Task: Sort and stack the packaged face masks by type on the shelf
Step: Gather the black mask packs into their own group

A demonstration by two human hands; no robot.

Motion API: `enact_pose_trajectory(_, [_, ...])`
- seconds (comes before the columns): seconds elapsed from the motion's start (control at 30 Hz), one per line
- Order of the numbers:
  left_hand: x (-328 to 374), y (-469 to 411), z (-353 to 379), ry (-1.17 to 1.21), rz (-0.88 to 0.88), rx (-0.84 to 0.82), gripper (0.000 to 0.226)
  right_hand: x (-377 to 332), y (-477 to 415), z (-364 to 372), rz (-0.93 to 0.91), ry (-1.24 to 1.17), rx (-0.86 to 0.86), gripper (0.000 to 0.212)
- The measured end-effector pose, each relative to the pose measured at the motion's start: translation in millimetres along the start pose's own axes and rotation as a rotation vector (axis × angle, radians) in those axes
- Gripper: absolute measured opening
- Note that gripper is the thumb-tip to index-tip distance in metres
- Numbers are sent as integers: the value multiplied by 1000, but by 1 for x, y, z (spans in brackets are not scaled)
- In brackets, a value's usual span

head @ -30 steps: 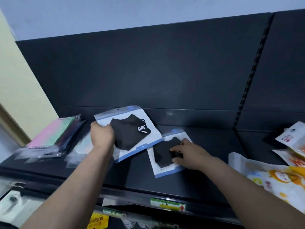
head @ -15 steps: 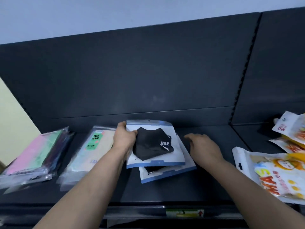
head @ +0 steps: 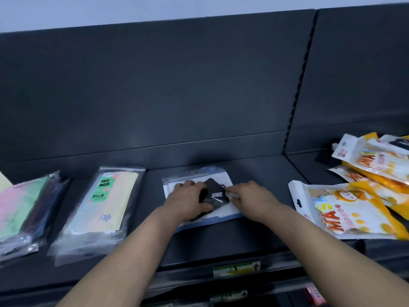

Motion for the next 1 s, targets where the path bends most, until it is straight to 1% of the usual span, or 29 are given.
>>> enact_pose_trajectory(0.1, [2, -4, -5, -64, -23, -30, 60, 11, 12, -9, 37, 139, 38, 36])
enact_pose_trajectory(0.13, [10, -5, -9, -65, -7, -2, 57, 18, 18, -13, 64, 172, 62, 38])
enact_pose_trajectory(0.23, [54, 0, -20, 65, 86, 113, 46, 40, 41, -24, 136, 221, 109, 41])
enact_pose_trajectory(0.37, [132, 8, -9, 73, 247, 76, 42, 80, 85, -47, 243, 242, 165, 45])
enact_pose_trajectory(0.53, [222, 20, -2, 99, 346, 91, 37, 146, 152, -75, 363, 240, 216, 48])
enact_pose_trajectory(0.7, [312, 33, 3, 178, 397, 125, 34, 217, 214, -105, 445, 251, 318, 38])
enact_pose_trajectory(0.87, [400, 50, 11, 285, 430, 187, 29, 294, 275, -118, 491, 230, 334, 39])
enact_pose_trajectory(1.0, [469, 56, 22, 253, 459, 275, 30, 346, 318, -125, 524, 207, 346, 34])
Point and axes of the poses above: each hand's wrist, its own y-axis away from the middle knuckle, its own z-axis out of the palm, x = y × z, the point moved 7 cm from there along -y, towards the middle knuckle, and after that the axes turned 11 degrees about -z, right-handed, at the moved point
